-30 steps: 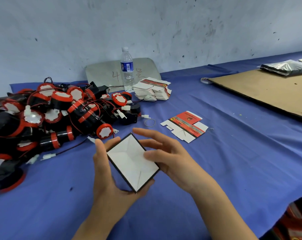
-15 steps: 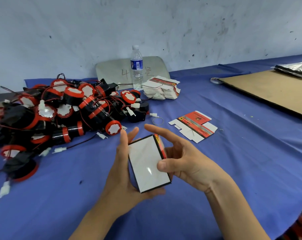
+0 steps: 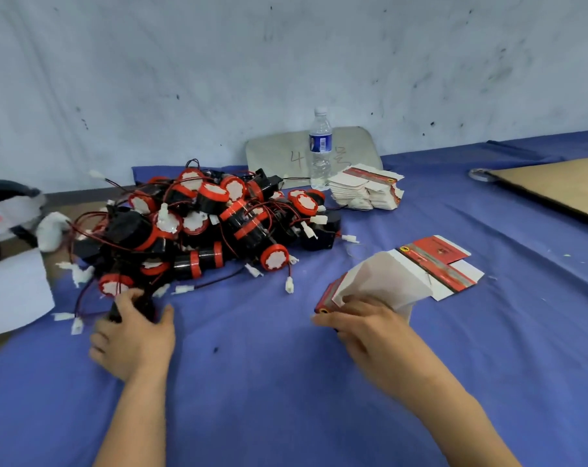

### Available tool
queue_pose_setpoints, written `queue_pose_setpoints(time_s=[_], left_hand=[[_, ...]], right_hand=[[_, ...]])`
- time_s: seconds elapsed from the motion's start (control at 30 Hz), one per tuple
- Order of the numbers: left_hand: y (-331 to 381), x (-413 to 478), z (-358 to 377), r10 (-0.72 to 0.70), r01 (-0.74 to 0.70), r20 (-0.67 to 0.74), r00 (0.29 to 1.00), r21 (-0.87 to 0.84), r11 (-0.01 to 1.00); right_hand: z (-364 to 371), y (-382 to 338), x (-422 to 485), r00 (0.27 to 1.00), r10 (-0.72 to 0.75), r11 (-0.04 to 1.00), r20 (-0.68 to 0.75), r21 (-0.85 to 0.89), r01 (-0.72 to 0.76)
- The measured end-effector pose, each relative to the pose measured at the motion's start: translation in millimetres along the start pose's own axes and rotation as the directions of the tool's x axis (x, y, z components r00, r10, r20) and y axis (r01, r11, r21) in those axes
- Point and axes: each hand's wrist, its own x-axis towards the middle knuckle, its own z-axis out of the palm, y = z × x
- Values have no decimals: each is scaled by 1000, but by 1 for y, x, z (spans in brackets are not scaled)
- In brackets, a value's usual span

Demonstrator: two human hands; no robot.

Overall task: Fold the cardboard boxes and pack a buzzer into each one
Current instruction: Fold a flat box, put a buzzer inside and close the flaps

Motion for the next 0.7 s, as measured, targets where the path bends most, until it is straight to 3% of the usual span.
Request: queue_pose_setpoints(time_s=[0.13,0.23,0.3,0.37,0.43,0.5,0.57,0.6,0.7], left_hand=[[2,0,-3,4,-10,-104,995,-64,998],[17,-7,-8,45,-102,-170,984,-343,934],[35,-20,-16,107,-220,-214,971,-627,747],[56,-43,-27,228,-378,-301,926,-769,516],[70,-71,-31,386,-466,-342,857,-832,300],[77,-101,-28,570,-479,-327,754,-867,136],[78,-124,-27,699,-479,-277,660,-871,108],[79,-131,-27,725,-461,-227,650,-876,140],[82,-139,-24,690,-254,-25,723,-939,232]], right_hand=[[-3,-3,-4,995,-33,992,-99,116,45],[-7,-10,-5,973,-2,967,-232,249,61],[-7,-15,-6,943,55,927,-329,367,74],[-8,-20,-6,927,139,832,-349,548,82],[-7,-24,-5,945,179,657,-274,748,92],[-6,-27,-4,972,131,445,-197,888,120],[-6,-27,-3,974,87,247,-210,952,183],[-7,-27,-3,962,92,206,-256,950,233],[-4,-28,-5,913,140,232,-385,909,347]])
